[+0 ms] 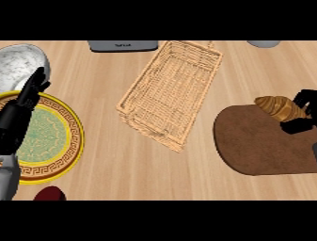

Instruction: Pick the croissant from the cutting board and place it in the basket

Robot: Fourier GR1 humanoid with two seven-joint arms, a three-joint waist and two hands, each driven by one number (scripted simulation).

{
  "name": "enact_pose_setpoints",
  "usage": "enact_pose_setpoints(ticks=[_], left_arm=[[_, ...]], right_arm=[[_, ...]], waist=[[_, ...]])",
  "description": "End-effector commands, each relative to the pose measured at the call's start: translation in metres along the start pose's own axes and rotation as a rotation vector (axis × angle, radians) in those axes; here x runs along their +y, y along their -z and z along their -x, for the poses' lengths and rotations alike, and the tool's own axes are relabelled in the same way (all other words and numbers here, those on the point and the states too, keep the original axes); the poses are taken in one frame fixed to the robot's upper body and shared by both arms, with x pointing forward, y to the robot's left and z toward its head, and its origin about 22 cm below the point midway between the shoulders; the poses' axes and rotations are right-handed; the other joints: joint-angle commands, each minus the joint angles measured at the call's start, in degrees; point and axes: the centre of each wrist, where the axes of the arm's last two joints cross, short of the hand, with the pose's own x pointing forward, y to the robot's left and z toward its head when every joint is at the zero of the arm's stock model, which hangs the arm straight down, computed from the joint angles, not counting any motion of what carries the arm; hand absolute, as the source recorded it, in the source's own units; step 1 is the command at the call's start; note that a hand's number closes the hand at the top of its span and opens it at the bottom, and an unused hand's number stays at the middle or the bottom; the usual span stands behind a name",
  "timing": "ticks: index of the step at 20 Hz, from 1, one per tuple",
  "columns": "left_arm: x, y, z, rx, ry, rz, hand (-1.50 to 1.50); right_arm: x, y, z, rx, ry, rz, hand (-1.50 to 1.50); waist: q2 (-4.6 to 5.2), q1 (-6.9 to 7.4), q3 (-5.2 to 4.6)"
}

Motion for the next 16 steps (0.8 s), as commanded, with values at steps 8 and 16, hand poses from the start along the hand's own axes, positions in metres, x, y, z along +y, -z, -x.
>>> enact_pose_setpoints(ticks=[8, 16], left_arm=[[0.003, -0.004, 0.004, 0.003, 0.005, 0.004, 0.00], [-0.023, 0.000, -0.005, -0.025, -0.011, 0.021, 0.00]], right_arm=[[-0.127, -0.048, -0.079, -0.312, 0.555, 0.362, 1.50], [-0.207, -0.094, -0.153, -0.420, 0.594, 0.281, 1.50]], waist=[[-0.25, -0.06, 0.03], [0.62, 2.38, 0.09]])
